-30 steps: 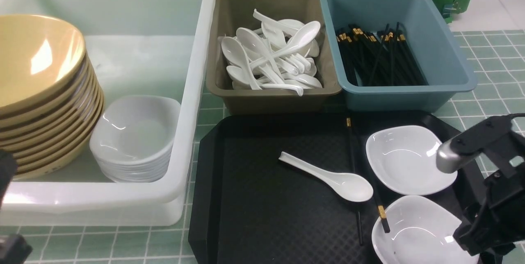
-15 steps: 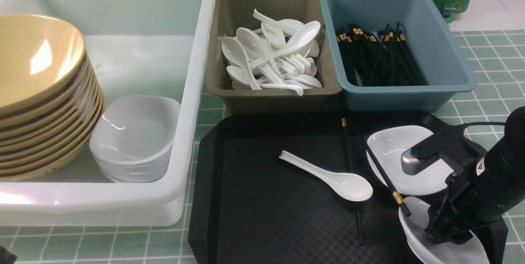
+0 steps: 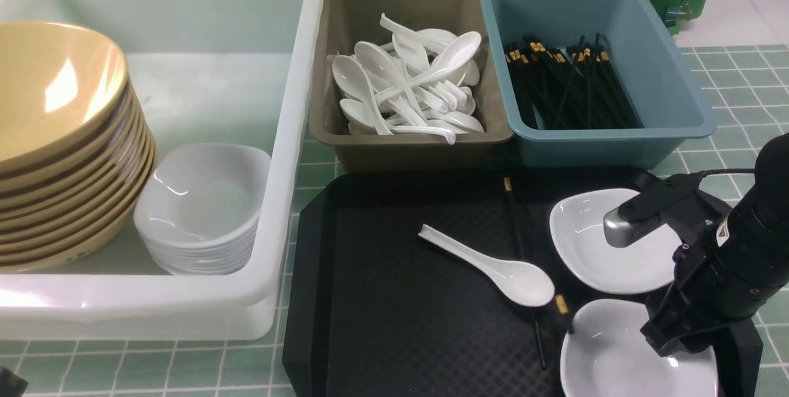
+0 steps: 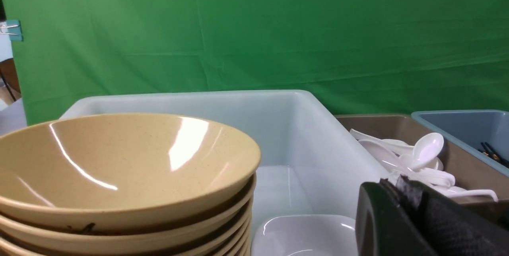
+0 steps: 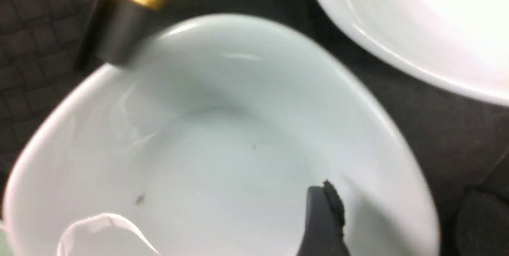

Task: On blue table put chopsticks spoon bowls plates into blue grey white boxes.
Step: 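Reach for and grasp the small white dish on the black tray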

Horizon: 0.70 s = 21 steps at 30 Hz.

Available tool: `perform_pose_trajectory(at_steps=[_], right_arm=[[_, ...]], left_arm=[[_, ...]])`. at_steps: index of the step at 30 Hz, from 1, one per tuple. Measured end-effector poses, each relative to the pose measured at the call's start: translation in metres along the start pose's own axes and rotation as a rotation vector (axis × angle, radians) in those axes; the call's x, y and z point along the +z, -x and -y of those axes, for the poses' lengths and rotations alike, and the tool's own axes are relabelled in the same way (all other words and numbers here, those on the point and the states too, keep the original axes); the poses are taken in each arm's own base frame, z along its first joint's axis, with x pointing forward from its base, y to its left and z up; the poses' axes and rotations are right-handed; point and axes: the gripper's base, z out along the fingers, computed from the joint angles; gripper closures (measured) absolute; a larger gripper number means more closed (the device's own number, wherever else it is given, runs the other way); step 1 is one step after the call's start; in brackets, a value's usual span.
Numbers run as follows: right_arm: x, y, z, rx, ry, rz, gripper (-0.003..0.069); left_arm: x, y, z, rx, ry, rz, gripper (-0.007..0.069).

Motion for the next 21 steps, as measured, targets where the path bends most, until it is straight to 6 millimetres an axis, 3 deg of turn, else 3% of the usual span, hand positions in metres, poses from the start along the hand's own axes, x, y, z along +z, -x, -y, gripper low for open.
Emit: perform_pose_trajectory(at_steps=[4,8,12,13,17,19,20,21], right_arm=[[0.008,0.001,-0.002,0.026,0.033,-0.029,0.0214],[0.011,-0.001,-0.005,0.048,0.07,-0.067,0.0311],[0.006,0.0,-0.006,0.059,0.082,-0.062,0.0455],[0.005,0.001,-0.006,0.059,0.082,-0.056,0.046],[-0.012,-0.003,-0.008,0.061,0.085,-0.025,0.0497],[-0.042,-0.006,-0.011,0.064,0.086,0.021,0.0551],[-0.047,-0.007,-0.011,0.067,0.089,0.028,0.0557],[-0.068,-0.007,-0.014,0.07,0.102,0.07,0.0574]], left_arm=[[0.0,0.001,0.0,0.005,0.001,0.006,0.062],[0.0,0.001,0.0,0.005,0.001,0.007,0.062],[0.0,0.001,0.0,0.005,0.001,0.007,0.062],[0.0,0.001,0.0,0.005,0.001,0.007,0.062],[0.0,0.001,0.0,0.005,0.001,0.011,0.062],[0.0,0.002,0.0,0.005,0.002,0.021,0.062],[0.0,0.002,0.0,0.005,0.002,0.021,0.062],[0.0,0.002,0.0,0.005,0.002,0.022,0.062]])
